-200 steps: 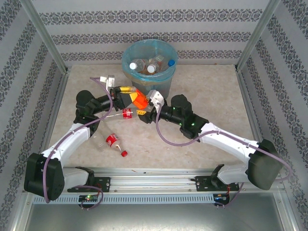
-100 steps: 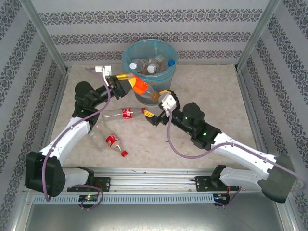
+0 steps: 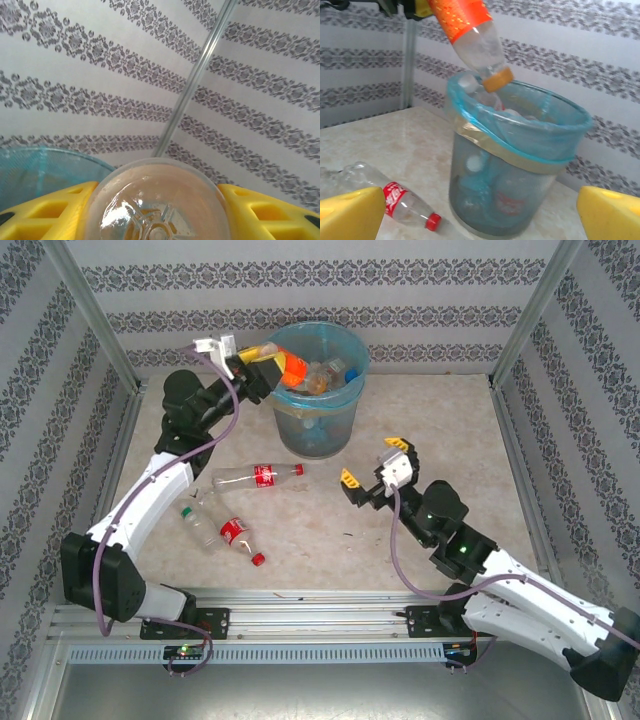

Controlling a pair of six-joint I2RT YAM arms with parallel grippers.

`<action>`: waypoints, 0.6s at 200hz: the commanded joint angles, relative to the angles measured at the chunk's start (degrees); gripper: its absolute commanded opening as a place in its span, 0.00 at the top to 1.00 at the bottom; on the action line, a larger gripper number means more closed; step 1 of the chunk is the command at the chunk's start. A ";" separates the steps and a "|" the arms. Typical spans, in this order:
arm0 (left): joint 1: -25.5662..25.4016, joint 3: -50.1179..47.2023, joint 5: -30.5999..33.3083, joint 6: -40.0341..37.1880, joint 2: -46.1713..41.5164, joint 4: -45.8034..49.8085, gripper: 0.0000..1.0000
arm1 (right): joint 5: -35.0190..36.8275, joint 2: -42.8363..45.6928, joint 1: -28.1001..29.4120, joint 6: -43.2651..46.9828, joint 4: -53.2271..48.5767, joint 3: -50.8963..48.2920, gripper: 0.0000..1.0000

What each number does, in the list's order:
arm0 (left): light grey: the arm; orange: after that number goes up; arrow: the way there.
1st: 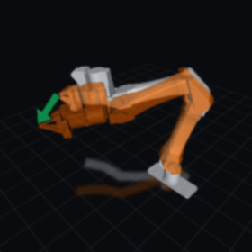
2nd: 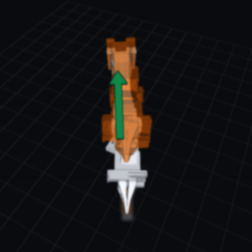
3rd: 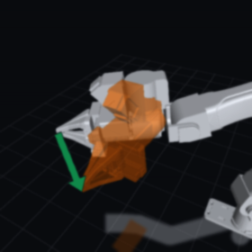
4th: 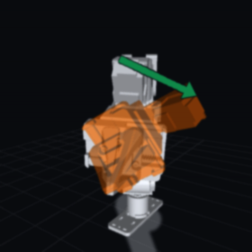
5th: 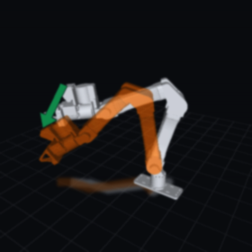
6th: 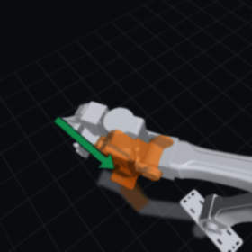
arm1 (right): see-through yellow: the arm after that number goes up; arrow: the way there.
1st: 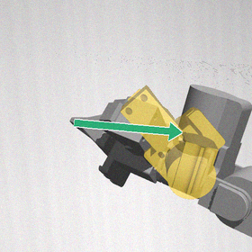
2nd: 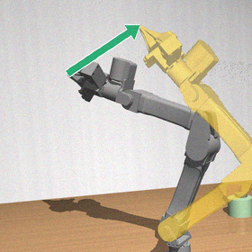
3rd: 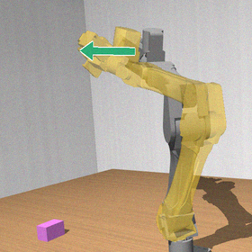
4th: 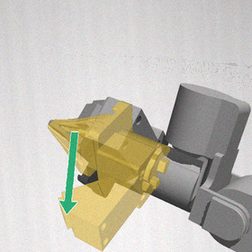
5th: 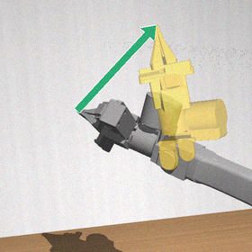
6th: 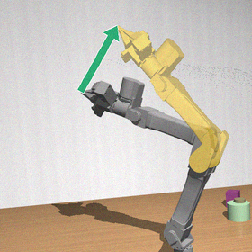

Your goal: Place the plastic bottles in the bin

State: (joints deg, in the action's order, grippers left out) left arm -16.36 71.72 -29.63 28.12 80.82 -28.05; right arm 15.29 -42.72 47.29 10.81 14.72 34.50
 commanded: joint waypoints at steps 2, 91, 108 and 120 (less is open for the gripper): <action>-2.90 4.74 6.75 -11.61 2.43 6.24 1.00 | 8.12 3.72 -1.03 -3.05 -1.64 -1.83 0.04; -9.07 25.99 23.09 -27.29 18.36 23.48 1.00 | 11.09 7.70 -3.24 -4.82 -6.26 -3.00 0.08; -9.45 32.28 24.58 -29.47 22.85 30.69 1.00 | 11.10 6.96 -3.19 -4.91 -5.67 -2.85 0.08; -9.70 37.69 25.22 -31.10 26.55 36.51 1.00 | 10.99 6.40 -3.23 -5.05 -5.34 -2.78 0.08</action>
State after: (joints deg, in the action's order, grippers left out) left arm -25.12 101.19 -7.79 2.28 101.49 -3.57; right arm 25.23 -35.86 44.36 7.16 9.02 31.35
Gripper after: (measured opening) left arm 0.560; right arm 0.919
